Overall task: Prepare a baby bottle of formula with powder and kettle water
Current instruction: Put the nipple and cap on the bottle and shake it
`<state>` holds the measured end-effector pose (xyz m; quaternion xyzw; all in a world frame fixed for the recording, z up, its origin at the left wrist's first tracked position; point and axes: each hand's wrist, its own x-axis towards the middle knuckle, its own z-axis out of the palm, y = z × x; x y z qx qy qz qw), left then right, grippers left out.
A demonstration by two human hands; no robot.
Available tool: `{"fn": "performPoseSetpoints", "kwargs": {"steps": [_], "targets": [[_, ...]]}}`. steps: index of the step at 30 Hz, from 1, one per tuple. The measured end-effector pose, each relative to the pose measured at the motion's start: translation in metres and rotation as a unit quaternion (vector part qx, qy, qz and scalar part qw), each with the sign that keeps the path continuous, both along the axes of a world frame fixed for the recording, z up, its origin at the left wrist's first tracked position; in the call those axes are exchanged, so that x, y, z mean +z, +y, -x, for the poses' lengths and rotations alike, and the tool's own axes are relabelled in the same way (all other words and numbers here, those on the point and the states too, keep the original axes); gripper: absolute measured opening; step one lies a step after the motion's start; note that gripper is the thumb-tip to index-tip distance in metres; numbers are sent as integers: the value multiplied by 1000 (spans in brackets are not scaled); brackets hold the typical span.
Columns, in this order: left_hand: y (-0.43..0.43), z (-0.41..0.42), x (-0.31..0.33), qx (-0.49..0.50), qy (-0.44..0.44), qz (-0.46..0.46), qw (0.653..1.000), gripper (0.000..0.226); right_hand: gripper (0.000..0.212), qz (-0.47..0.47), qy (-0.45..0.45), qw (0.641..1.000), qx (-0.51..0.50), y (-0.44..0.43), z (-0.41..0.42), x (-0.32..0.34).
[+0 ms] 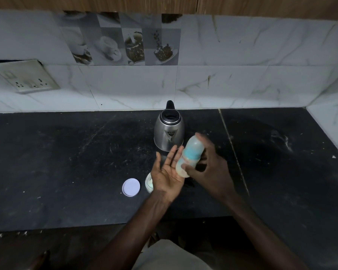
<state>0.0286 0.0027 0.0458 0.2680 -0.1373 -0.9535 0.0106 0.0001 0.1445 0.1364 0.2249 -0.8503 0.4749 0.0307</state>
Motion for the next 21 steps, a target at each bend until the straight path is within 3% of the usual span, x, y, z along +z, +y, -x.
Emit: {"fn": "performPoseSetpoints", "kwargs": {"steps": [1, 2, 4, 5, 6, 8, 9, 10, 12, 13, 16, 17, 20, 21], "targets": [[1, 1, 0, -1, 2, 7, 1000, 65, 97, -28, 32, 999, -10, 5, 0, -5], [1, 2, 1, -2, 2, 16, 1000, 66, 96, 15, 46, 997, -54, 8, 3, -2], [1, 5, -1, -7, 9, 26, 1000, 66, 96, 196, 30, 966, -163, 6, 10, 6], [3, 3, -3, -11, 10, 25, 1000, 66, 97, 223, 25, 958, -179, 5, 10, 5], [4, 1, -3, -7, 8, 17, 1000, 65, 98, 204, 1, 965, -164, -3, 5, 7], [8, -1, -3, -9, 10, -1, 1000, 65, 99, 20, -48, 998, -43, -6, -9, -2], [11, -2, -1, -10, 7, 0, 1000, 65, 99, -29, -30, 999, -30, -3, -12, -6], [14, -3, 0, -13, 5, 10, 1000, 65, 99, -9, -15, 998, -59, 3, -11, -9], [14, 3, -1, -12, 7, 18, 1000, 65, 96, 132, 4, 978, -163, 7, -7, -5], [14, 4, 0, -10, 11, 10, 1000, 64, 94, 147, 8, 973, -178, 6, -6, -5], [18, 0, 2, -11, 13, -9, 1000, 63, 94, -12, -49, 997, -63, -2, -22, -3], [19, -1, 4, -11, 7, -5, 1000, 64, 94, -15, -45, 997, -62, -2, -23, -3], [19, 2, 3, -11, 5, 7, 1000, 66, 93, 188, -45, 959, -207, 3, -16, 1], [19, 2, 3, -10, 5, 5, 1000, 65, 95, 215, -44, 951, -220, 3, -14, 3]]}}
